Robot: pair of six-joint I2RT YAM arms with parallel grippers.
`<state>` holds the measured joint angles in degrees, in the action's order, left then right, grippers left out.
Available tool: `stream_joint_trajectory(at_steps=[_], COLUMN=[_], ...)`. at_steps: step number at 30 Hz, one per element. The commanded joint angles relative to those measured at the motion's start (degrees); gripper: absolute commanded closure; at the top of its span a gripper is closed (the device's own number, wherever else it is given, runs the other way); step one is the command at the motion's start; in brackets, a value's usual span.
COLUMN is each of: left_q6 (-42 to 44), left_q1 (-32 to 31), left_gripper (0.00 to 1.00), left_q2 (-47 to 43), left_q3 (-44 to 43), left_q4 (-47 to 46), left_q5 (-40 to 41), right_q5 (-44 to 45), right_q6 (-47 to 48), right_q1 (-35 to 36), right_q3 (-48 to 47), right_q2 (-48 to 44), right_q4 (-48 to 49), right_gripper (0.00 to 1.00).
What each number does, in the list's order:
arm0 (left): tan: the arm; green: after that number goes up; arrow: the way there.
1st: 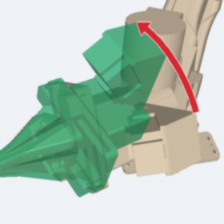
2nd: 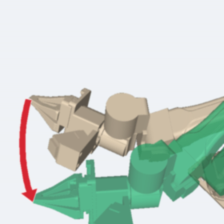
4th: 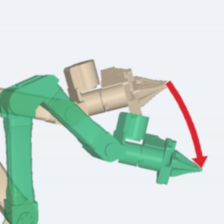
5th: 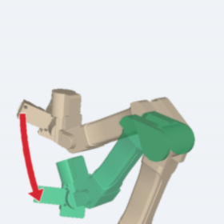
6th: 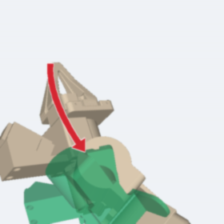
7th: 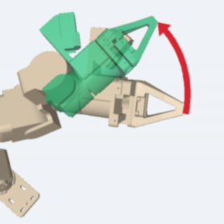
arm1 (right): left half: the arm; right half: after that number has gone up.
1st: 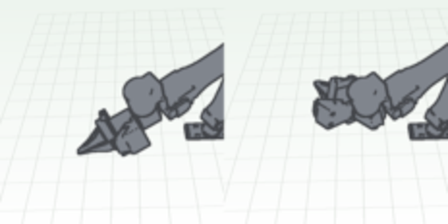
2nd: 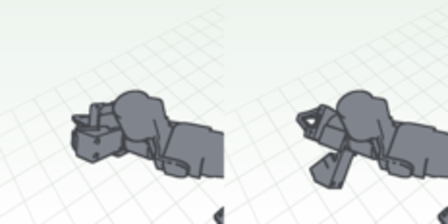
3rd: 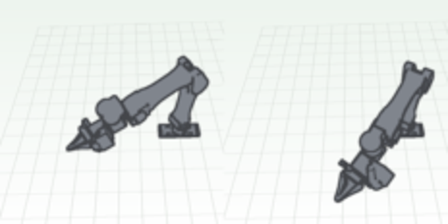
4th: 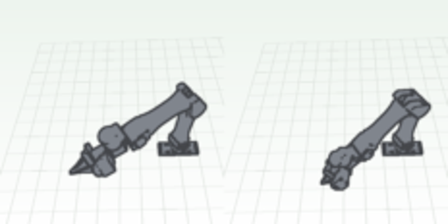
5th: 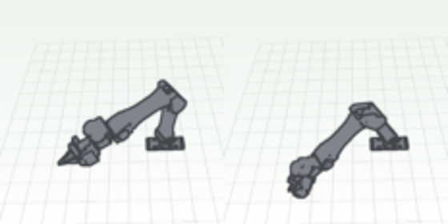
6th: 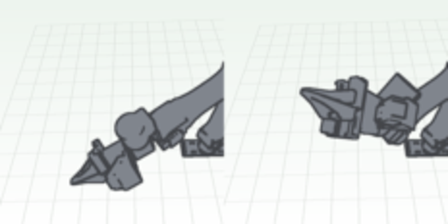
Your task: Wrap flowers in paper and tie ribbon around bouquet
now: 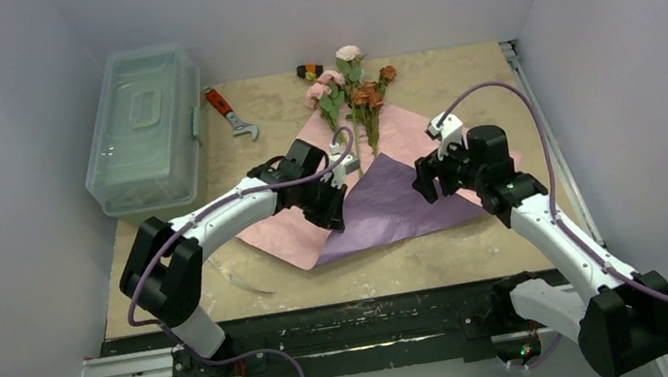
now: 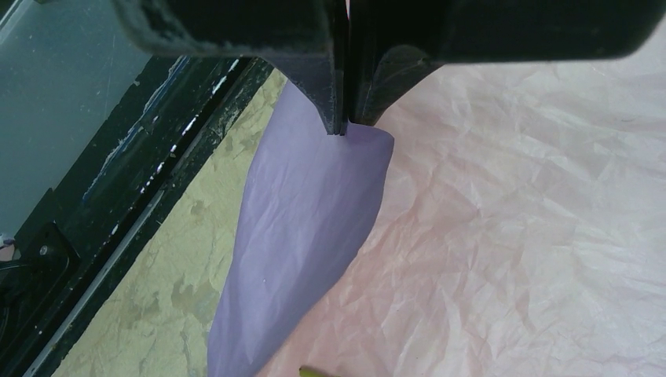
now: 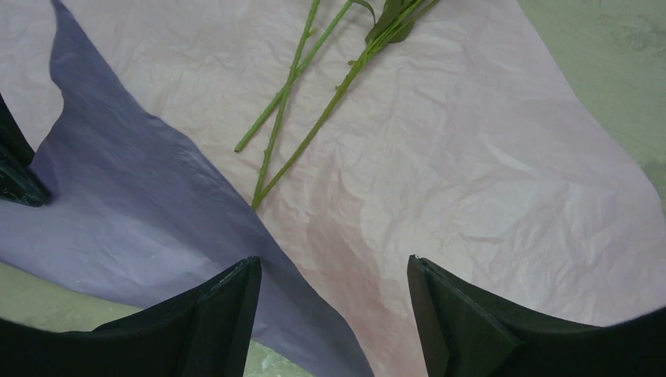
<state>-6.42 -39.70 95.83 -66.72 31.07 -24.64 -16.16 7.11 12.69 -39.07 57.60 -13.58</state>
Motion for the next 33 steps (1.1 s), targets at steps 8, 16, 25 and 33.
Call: stream_joint_trajectory(at_steps=[8, 16, 25, 33], left_q6=[-0.37, -2.7, -10.21, -21.64], left_q1=[0.94, 1.11, 1.1, 1.54], left_gripper=[1.0, 0.86, 0.38, 0.39], left_q2=[-0.41, -1.88, -7.77, -10.9], left_q3=[-3.65, -2.4, -5.72, 3.29], left_q4=[1.08, 1.15, 9.56, 12.24], left_q5=[1.07, 5.32, 17.01, 20.27], right_q5=[-5.78, -4.56, -0.75, -0.6], right_q6=[-0.97, -3.72, -7.46, -9.79], right_q1=[0.74, 1.3, 2.07, 2.72], right_q3=[4.34, 3.41, -0.57, -5.45], right_q2=[0.62, 3.9, 12.45, 20.65], right_q4=[8.94, 10.95, 10.8, 9.49], right_gripper=[0.56, 0.92, 1.0, 1.0])
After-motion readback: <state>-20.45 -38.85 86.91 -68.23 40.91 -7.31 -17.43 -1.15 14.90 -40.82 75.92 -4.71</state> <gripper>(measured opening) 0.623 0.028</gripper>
